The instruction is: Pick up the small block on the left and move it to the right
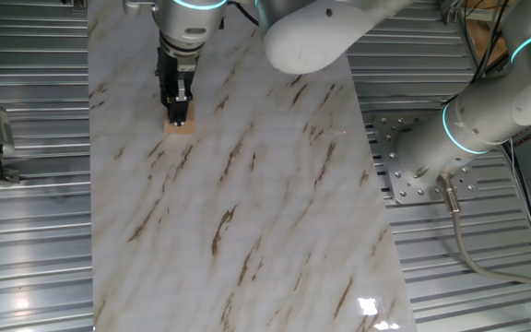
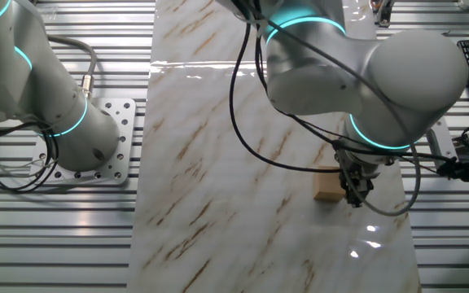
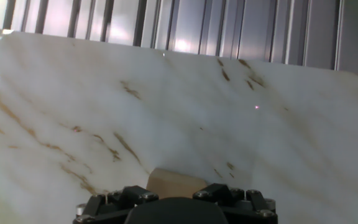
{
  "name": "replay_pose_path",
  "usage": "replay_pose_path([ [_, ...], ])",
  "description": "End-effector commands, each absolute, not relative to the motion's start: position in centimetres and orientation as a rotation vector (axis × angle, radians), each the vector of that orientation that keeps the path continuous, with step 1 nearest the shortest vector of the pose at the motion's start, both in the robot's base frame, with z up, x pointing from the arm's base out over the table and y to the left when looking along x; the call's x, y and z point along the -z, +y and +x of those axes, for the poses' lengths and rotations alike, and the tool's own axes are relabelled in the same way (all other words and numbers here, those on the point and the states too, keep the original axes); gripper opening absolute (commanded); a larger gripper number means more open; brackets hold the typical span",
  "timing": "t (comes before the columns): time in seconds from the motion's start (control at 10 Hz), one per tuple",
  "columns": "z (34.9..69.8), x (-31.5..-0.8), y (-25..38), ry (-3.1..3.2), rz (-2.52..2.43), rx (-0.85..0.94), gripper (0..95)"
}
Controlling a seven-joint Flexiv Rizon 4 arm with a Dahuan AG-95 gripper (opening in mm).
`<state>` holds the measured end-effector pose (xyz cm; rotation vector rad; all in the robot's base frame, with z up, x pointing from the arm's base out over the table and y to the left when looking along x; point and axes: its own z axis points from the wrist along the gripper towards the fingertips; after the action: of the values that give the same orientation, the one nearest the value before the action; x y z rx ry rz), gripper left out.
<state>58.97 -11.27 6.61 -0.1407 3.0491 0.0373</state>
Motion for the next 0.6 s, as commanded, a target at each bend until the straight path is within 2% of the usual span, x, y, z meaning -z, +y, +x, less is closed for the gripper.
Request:
replay_pose_path([
  [0.1, 59.03, -6.41, -11.15, 3.04, -0.11, -0.031, 76.0],
  [0.6, 58.86, -6.66, -11.35, 3.042, -0.139, -0.027, 76.0],
])
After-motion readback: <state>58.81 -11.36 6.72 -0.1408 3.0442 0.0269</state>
